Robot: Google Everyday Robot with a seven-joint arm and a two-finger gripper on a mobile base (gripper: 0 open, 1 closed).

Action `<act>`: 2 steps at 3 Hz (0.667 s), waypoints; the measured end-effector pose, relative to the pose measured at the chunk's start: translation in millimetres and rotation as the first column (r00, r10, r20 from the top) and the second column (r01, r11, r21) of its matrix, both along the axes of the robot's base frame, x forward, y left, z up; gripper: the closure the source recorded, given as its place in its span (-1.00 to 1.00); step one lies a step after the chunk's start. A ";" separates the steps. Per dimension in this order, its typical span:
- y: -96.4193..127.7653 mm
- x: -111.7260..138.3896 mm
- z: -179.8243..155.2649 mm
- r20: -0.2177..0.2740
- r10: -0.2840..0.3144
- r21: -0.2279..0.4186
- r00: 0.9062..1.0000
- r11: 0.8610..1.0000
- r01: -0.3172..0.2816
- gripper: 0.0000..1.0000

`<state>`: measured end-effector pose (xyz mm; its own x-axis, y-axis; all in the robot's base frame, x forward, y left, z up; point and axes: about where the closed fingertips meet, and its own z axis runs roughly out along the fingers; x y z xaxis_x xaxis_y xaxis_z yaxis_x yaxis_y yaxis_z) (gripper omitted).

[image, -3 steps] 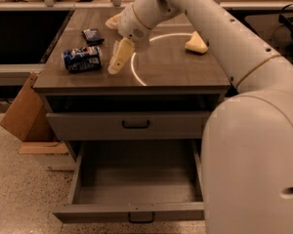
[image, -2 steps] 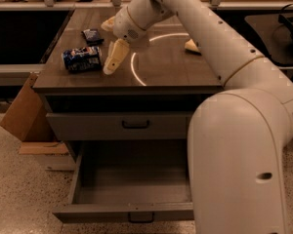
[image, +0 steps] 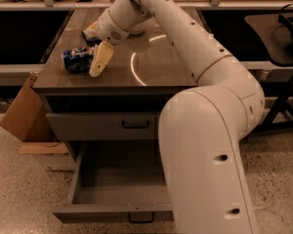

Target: Place pepsi can into middle drawer

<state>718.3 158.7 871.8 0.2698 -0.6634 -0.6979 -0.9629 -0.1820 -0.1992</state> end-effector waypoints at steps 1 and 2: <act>16.2 -2.8 -8.7 -0.024 0.032 -0.023 0.999 0.999 -0.032 -0.68; 26.0 -5.8 -16.5 -0.048 0.051 -0.032 0.998 0.998 -0.053 -0.21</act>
Offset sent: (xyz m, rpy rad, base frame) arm -0.0062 0.0311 -0.0178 -0.0477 0.0686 0.0709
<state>712.5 184.7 855.3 0.2719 -0.6727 -0.6881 -0.9601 -0.2379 -0.1468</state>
